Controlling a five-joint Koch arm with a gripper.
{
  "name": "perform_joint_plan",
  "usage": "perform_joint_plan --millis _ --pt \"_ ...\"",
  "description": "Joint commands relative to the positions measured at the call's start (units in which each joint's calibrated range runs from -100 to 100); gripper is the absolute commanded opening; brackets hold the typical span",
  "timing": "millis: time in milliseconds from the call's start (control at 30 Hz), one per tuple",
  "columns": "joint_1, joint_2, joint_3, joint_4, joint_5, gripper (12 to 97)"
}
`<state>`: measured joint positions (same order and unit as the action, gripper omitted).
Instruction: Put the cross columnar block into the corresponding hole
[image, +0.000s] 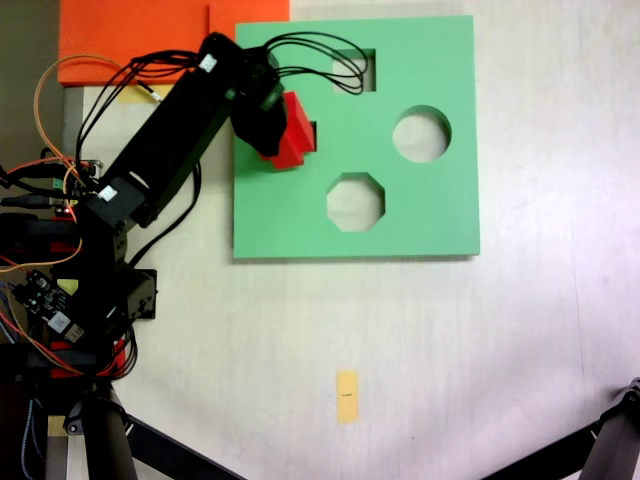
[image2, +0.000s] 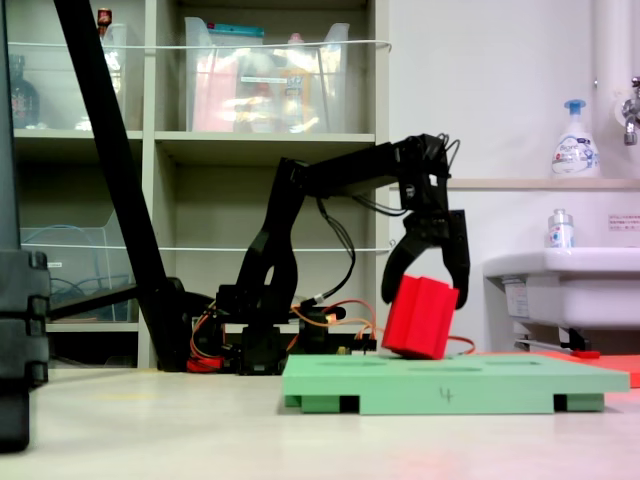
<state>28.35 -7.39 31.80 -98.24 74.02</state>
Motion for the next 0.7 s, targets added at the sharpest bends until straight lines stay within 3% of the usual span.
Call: perform_joint_plan --millis 0,667 --pt "0.4 0.0 4.3 -1.8 0.4 39.6" --pt "1.1 4.0 4.3 -1.8 1.0 39.7"
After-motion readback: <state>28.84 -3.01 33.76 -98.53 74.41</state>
